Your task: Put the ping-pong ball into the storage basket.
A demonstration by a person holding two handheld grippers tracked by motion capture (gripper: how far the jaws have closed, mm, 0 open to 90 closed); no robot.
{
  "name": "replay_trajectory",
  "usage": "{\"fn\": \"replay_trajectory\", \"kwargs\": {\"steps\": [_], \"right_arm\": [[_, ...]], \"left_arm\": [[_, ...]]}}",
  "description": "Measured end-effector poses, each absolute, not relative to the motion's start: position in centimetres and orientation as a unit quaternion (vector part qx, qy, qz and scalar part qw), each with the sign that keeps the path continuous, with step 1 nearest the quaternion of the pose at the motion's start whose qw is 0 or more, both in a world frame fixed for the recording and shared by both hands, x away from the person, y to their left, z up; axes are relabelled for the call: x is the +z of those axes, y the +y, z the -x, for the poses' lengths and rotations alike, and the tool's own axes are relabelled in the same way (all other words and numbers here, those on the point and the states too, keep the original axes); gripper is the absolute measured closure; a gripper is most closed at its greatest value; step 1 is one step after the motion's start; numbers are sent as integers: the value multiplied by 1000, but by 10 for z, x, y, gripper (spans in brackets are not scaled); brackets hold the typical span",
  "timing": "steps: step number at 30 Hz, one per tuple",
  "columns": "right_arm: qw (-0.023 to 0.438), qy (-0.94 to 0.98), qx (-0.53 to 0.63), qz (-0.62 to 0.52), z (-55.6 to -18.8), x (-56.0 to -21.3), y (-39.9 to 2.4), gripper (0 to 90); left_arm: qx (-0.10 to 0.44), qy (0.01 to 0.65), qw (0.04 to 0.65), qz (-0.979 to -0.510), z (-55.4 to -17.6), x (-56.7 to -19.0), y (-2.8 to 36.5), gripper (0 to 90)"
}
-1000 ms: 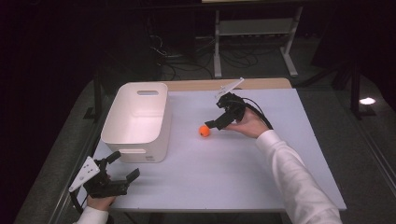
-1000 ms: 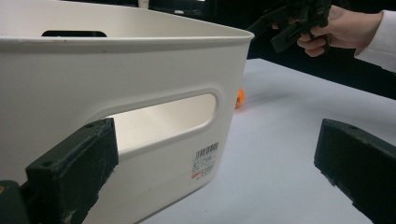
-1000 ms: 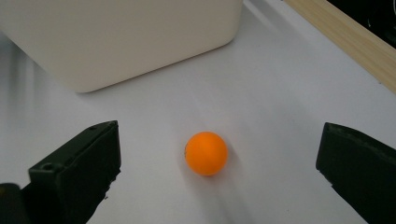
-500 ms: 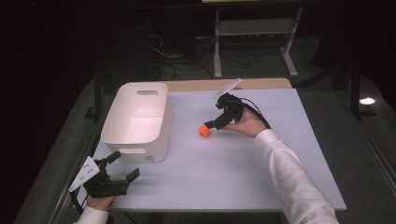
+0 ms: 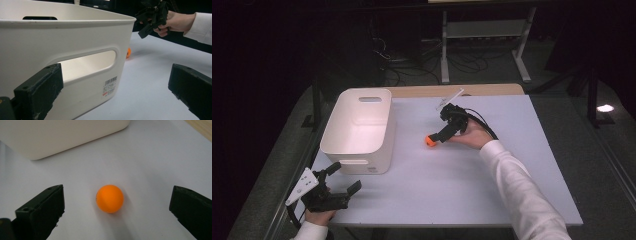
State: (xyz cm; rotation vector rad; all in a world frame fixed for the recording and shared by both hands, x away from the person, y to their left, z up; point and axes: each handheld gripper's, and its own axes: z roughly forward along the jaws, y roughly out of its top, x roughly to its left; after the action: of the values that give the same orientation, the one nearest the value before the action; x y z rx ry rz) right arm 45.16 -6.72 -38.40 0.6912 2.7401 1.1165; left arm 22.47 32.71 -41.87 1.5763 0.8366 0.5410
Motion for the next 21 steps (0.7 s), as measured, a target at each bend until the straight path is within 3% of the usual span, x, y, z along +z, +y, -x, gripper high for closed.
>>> {"fn": "replay_trajectory", "kwargs": {"steps": [21], "right_arm": [[52, 911, 349, -216, -459, -405, -56, 0]], "left_arm": [[231, 360, 596, -679, -225, -419, 327, 0]]}}
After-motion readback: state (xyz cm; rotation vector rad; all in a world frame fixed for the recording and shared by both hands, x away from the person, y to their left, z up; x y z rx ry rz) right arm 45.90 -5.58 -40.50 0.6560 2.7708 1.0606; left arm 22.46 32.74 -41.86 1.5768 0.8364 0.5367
